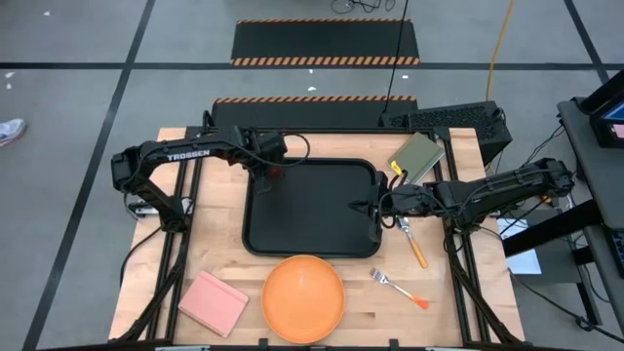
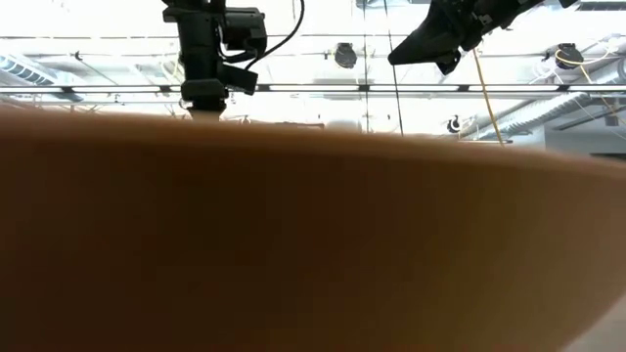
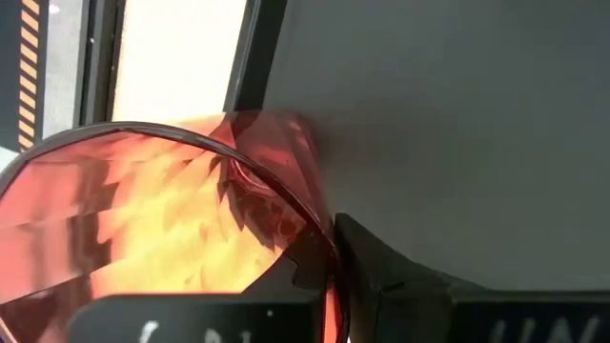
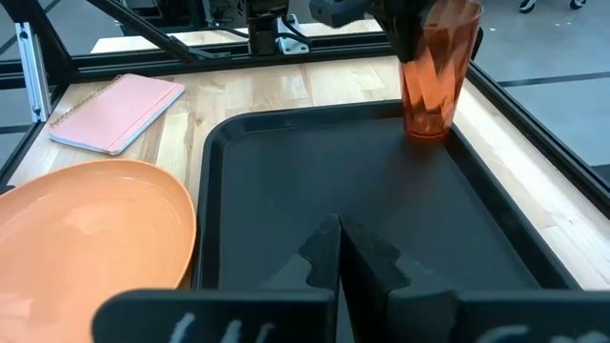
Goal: Pick and place plate/cup/fork/spoon on tray
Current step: Put the red cup on the black tray
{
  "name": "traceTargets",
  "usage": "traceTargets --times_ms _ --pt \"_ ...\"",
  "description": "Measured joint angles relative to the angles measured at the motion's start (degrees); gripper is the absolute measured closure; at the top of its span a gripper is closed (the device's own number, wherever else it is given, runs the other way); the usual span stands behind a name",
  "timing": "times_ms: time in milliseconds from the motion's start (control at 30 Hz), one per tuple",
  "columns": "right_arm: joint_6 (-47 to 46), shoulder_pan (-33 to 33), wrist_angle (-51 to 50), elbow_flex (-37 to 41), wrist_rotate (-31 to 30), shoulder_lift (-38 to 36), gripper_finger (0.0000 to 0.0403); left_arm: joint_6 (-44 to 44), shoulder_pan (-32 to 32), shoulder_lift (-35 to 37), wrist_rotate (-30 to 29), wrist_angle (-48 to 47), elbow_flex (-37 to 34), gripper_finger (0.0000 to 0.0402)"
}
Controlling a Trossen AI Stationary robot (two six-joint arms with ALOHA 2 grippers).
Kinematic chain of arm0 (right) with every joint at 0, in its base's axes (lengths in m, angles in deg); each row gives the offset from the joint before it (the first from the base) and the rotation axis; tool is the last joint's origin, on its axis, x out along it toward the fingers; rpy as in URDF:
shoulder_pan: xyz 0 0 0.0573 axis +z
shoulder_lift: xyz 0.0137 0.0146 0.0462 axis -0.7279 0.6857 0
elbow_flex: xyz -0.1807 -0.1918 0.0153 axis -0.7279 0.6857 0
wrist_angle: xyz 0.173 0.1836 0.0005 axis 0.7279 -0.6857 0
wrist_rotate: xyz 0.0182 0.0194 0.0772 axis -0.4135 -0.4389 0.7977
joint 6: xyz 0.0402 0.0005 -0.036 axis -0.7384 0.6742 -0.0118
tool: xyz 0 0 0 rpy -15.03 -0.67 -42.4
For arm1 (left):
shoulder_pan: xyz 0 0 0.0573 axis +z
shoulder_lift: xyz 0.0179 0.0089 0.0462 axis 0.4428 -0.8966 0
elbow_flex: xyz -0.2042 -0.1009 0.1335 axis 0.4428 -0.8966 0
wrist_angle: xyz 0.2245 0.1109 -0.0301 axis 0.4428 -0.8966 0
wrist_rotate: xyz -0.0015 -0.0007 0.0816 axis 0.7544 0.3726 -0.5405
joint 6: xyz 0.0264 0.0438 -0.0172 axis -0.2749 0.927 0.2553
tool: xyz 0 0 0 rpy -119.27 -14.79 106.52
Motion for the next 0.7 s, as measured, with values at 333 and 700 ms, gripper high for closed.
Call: traceTargets --times_ms 333,700 --pt "-0.1 0.0 0.0 0.0 0.0 0.0 0.0403 -0.3 0.5 0.1 3.7 -1.8 0.1 0.0372" --pt "-0.2 0.0 0.0 0.0 0.0 0.0 0.0403 -0.3 0.5 0.1 3.7 -1.8 0.1 0.0370"
